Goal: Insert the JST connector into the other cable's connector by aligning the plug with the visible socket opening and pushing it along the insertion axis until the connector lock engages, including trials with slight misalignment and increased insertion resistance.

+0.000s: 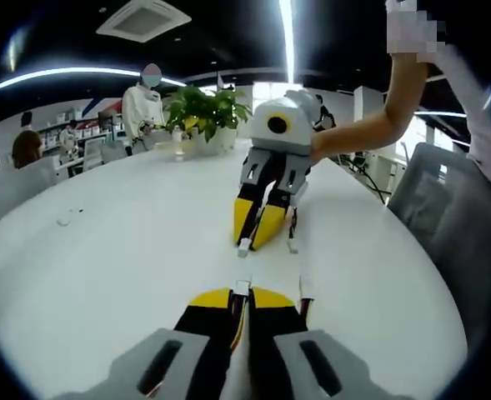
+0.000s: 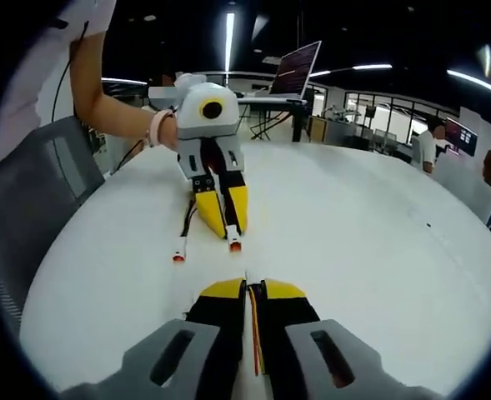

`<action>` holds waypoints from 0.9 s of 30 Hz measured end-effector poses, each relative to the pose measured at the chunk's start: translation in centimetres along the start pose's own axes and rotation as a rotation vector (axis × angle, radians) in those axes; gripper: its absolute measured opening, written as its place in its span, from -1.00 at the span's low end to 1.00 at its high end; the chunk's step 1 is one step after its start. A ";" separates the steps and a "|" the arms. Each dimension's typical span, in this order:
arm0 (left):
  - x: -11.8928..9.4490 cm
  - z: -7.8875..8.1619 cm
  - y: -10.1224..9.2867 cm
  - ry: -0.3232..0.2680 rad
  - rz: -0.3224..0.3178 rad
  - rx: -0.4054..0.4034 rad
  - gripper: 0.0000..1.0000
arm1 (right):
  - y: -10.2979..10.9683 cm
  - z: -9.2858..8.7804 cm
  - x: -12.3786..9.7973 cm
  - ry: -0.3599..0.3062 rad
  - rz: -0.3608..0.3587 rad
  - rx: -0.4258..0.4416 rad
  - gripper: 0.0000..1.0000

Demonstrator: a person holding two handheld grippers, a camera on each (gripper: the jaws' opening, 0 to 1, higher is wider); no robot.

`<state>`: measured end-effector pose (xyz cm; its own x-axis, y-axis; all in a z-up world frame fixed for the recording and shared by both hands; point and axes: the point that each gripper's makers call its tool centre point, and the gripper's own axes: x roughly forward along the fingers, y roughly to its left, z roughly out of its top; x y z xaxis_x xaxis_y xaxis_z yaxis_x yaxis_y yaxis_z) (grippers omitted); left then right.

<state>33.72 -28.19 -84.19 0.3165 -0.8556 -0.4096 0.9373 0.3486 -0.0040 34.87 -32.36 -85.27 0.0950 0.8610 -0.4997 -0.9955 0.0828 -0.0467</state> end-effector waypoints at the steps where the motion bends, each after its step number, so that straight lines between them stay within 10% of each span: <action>1: 0.0 0.0 0.1 0.001 0.001 -0.001 -0.99 | 0.1 0.2 0.0 -0.005 0.002 0.005 -0.93; 27: 0.8 1.7 -1.0 0.004 -0.028 -0.021 -0.98 | 1.2 1.9 0.7 -0.010 0.030 -0.049 -0.93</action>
<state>33.28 -29.81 -82.98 0.2898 -0.8635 -0.4128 0.9423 0.3329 -0.0348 33.72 -30.67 -84.03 0.0646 0.8675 -0.4932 -0.9967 0.0320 -0.0743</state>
